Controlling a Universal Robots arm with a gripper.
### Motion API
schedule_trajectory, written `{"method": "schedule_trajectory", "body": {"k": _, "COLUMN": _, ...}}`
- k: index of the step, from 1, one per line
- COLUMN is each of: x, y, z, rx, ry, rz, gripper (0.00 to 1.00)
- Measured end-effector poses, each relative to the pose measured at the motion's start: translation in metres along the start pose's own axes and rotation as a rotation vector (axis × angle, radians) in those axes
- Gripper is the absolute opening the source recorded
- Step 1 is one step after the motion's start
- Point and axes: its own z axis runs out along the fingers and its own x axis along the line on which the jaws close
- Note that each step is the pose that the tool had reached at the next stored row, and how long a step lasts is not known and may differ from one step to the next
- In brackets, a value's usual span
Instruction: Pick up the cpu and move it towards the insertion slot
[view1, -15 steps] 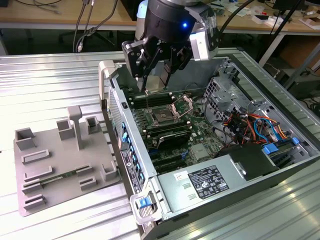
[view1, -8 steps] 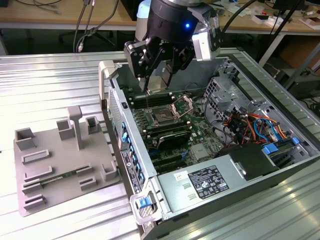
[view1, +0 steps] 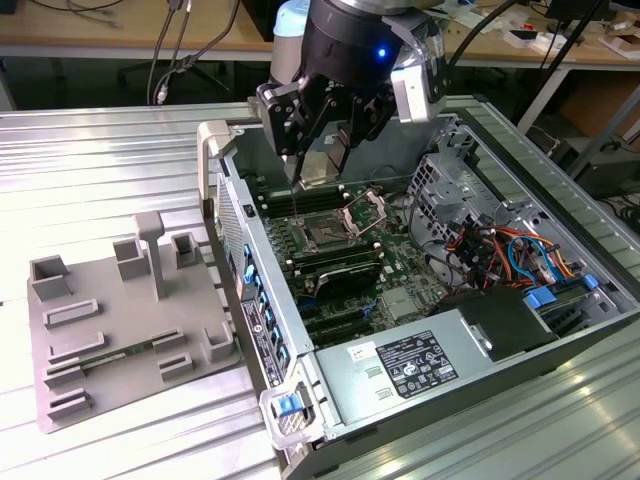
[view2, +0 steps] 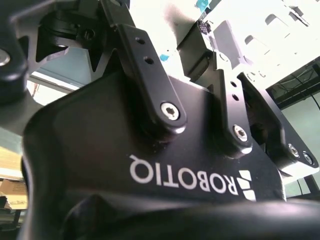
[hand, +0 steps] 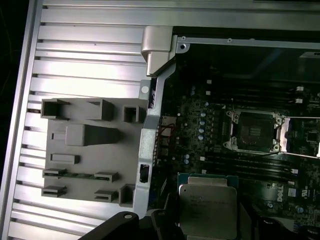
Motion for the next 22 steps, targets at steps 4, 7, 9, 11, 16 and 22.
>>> {"method": "schedule_trajectory", "body": {"k": 4, "x": -0.0042, "y": -0.0004, "z": 0.0007, "rx": 0.0000, "ry": 0.0000, "rz": 0.000, "gripper": 0.55}}
{"method": "schedule_trajectory", "body": {"k": 7, "x": -0.0068, "y": -0.0007, "z": 0.0011, "rx": 0.0001, "ry": 0.0000, "rz": 0.000, "gripper": 0.55}}
{"method": "schedule_trajectory", "body": {"k": 9, "x": -0.0093, "y": -0.0009, "z": 0.0015, "rx": 0.0001, "ry": 0.0001, "rz": 0.000, "gripper": 0.55}}
{"method": "schedule_trajectory", "body": {"k": 11, "x": -0.0114, "y": -0.0011, "z": 0.0018, "rx": 0.0000, "ry": 0.0001, "rz": 0.000, "gripper": 0.55}}
{"method": "schedule_trajectory", "body": {"k": 16, "x": -0.0167, "y": -0.0016, "z": 0.0028, "rx": -0.0001, "ry": 0.0000, "rz": 0.000, "gripper": 0.55}}
{"method": "schedule_trajectory", "body": {"k": 22, "x": -0.0221, "y": -0.0022, "z": 0.0039, "rx": -0.0001, "ry": -0.0001, "rz": 0.000, "gripper": 0.55}}
